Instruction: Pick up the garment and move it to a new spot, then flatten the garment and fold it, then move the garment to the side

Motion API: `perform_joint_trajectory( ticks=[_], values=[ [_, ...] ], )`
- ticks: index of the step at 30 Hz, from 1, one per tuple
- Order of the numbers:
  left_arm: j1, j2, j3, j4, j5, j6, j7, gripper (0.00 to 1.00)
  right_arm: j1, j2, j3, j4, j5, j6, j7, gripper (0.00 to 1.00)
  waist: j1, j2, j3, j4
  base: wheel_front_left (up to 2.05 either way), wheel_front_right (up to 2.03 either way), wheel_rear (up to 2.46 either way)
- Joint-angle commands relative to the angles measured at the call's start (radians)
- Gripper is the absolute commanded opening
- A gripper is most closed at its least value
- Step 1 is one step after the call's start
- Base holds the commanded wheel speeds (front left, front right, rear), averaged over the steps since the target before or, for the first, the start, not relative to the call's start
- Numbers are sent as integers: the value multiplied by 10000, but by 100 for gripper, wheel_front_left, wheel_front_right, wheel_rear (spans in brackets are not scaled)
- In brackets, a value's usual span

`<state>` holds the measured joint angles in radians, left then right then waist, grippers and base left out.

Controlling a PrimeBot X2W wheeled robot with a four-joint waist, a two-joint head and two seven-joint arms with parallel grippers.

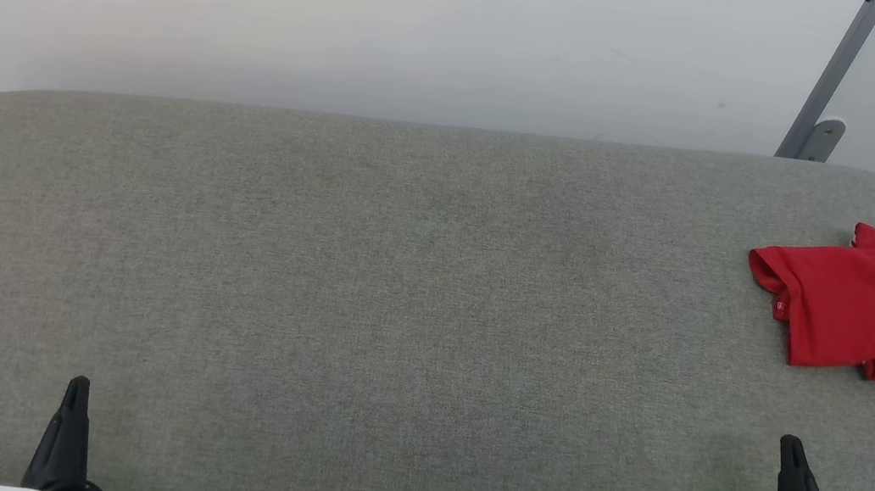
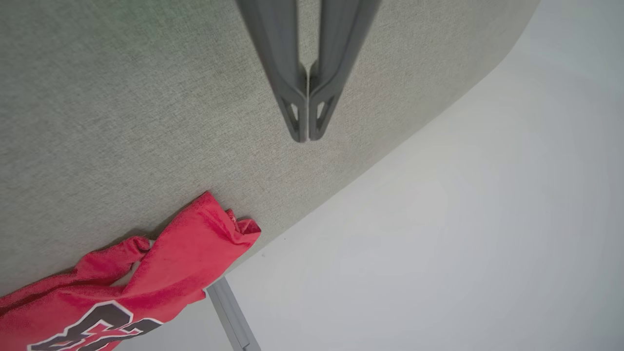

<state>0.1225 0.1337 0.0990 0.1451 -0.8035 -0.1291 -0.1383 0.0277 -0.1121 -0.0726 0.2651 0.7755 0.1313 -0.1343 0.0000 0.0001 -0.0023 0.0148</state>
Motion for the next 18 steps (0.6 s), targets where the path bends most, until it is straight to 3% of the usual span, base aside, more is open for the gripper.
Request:
perform_joint_trajectory(
  ticks=[1, 18],
  values=[
    [-291, 59, 46, -71, -339, -7, 94, 0, -290, -6, -67, -160, 362, -2, 93, 0, 0, -1, 1, -2, 0, 0, 0],
    [-784, -143, 62, 173, -2176, -11, 660, 0, -555, 142, -151, -186, 2246, -3, 663, 0, 0, -1, 10, -26, 0, 0, 0]
  ],
)
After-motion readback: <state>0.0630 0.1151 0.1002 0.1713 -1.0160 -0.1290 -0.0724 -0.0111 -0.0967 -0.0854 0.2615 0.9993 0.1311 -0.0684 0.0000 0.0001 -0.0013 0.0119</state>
